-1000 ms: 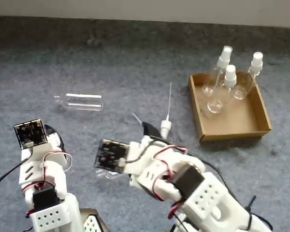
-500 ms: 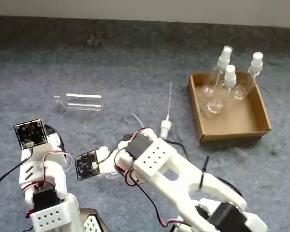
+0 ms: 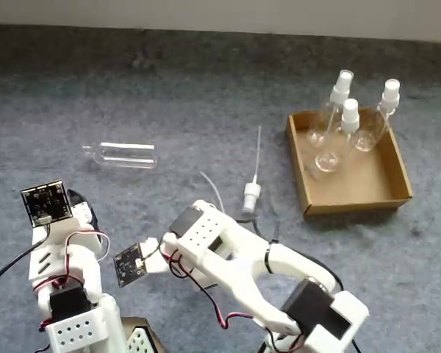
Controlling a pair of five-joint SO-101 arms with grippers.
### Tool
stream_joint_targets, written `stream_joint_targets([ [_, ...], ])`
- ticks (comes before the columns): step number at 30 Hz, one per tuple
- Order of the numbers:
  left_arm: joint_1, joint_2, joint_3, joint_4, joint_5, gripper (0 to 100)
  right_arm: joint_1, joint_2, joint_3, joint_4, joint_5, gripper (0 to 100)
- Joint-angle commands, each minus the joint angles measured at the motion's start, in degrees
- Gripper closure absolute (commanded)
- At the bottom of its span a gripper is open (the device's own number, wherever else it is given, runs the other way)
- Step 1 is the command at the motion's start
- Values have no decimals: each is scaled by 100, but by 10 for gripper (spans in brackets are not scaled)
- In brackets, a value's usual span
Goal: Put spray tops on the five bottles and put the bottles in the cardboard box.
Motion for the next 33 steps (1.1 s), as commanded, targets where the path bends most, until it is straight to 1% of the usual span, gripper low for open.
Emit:
stream_joint_targets([
  [1, -48, -84, -48, -114, -53, 995, -13, 66, -330, -295, 35, 613],
  [3, -48, -84, -48, -114, -53, 995, 48, 84, -330, -303, 26, 622],
  [4, -48, -84, -48, -114, -53, 995, 84, 84, -338, -303, 26, 644],
  [5, -48, -84, -31, -114, -53, 995, 119, 84, -338, -303, 26, 680],
  [9, -40, -84, 40, -141, -62, 995, 277, 84, -338, -303, 18, 880],
  [11, -40, -84, 40, -141, -62, 995, 382, 75, -347, -303, 18, 946],
  [12, -40, -84, 40, -141, -62, 995, 435, 66, -426, -268, 18, 959],
  [14, -40, -84, 40, -141, -62, 994, 558, -75, -673, -189, -246, 961],
  [17, -40, -84, 40, -141, -62, 994, 664, -479, -1182, 31, -1073, 961],
  [20, -40, -84, 40, -141, -62, 994, 787, -945, -1640, 119, -1679, 961],
  [24, -40, -84, 40, -141, -62, 994, 1095, -1534, -1982, 268, -2189, 961],
  [29, -40, -84, 40, -141, -62, 993, 1516, -2246, -2053, 629, -2857, 961],
  [33, -40, -84, 40, -114, -62, 993, 1851, -2835, -2026, 760, -3191, 961],
])
